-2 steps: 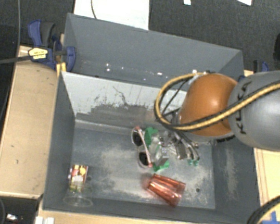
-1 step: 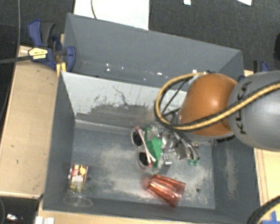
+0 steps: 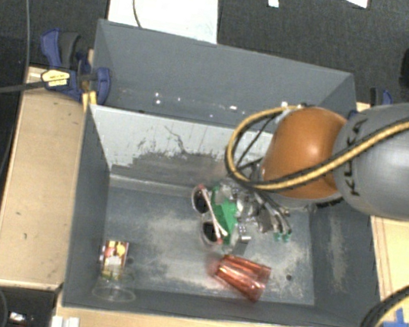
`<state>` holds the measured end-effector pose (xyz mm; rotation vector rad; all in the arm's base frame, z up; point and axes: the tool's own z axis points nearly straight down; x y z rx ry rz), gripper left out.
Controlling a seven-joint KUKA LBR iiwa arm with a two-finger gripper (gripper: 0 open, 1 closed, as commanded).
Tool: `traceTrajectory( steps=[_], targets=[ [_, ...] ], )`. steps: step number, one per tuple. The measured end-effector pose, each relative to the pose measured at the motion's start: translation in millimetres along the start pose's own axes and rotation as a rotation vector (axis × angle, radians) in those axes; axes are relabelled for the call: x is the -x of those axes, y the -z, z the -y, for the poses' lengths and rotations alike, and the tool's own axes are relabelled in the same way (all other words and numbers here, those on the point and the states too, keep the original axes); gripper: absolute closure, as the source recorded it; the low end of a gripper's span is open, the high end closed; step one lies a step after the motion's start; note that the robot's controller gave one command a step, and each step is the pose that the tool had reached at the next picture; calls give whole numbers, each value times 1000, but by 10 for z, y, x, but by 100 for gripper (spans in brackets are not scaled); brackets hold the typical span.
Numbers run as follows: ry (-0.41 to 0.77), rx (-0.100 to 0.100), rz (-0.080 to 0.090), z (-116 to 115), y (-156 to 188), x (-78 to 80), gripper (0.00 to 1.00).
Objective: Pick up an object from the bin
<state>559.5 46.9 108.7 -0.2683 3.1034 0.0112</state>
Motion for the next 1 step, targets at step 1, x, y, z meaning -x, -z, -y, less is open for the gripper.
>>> traceTrajectory(
  steps=[1],
  targets=[
    [-2, 1, 2, 24, 61, -213, 0]
  ],
)
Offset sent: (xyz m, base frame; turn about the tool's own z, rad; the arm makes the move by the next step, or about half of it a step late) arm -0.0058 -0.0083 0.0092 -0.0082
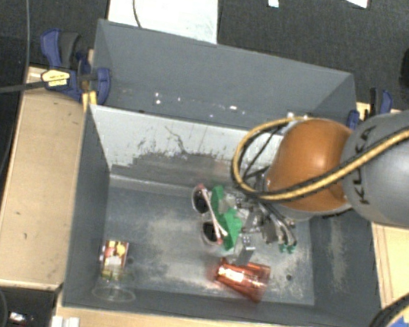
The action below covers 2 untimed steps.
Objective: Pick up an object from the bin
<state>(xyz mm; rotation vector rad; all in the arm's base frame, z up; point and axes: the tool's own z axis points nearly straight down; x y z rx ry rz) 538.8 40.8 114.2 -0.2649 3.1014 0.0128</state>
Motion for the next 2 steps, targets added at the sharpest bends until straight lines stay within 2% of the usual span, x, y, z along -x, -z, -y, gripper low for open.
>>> traceTrajectory(
  steps=[1, 2],
  targets=[
    [5, 0, 3, 48, 40, 154, 0],
    [-26, 1, 1, 31, 86, 12, 0]
  ],
)
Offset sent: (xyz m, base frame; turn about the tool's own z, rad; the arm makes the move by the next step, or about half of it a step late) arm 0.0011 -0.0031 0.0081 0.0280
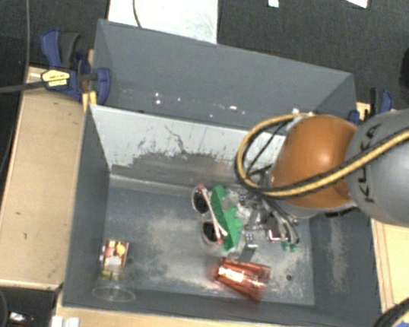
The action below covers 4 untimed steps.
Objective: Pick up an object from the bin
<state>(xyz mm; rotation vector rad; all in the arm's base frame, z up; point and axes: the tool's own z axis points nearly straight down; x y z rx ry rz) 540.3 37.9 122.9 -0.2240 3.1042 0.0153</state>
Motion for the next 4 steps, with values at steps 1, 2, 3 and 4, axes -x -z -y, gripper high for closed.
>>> traceTrajectory(
  steps=[1, 2, 3, 4],
  targets=[
    [14, 0, 2, 38, 8, 47, 0],
    [336, -1, 6, 749, -69, 182, 0],
    [-113, 2, 5, 523, -97, 250, 0],
    [-27, -2, 7, 659, -270, 129, 100]
  ],
)
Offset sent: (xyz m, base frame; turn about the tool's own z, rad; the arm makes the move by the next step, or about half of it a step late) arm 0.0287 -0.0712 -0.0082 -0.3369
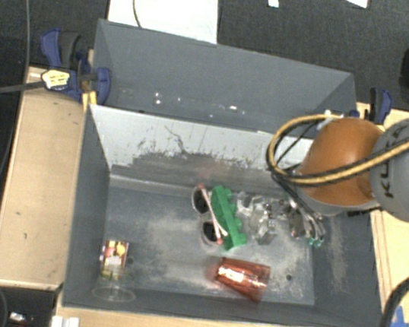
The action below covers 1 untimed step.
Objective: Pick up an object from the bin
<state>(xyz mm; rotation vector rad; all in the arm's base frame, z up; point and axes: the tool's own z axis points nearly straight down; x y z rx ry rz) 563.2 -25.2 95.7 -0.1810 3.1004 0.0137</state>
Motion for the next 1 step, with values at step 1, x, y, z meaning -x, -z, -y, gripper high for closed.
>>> traceTrajectory(
  steps=[1],
  targets=[
    [0, 0, 1, -3, 3, 3, 100]
  ],
)
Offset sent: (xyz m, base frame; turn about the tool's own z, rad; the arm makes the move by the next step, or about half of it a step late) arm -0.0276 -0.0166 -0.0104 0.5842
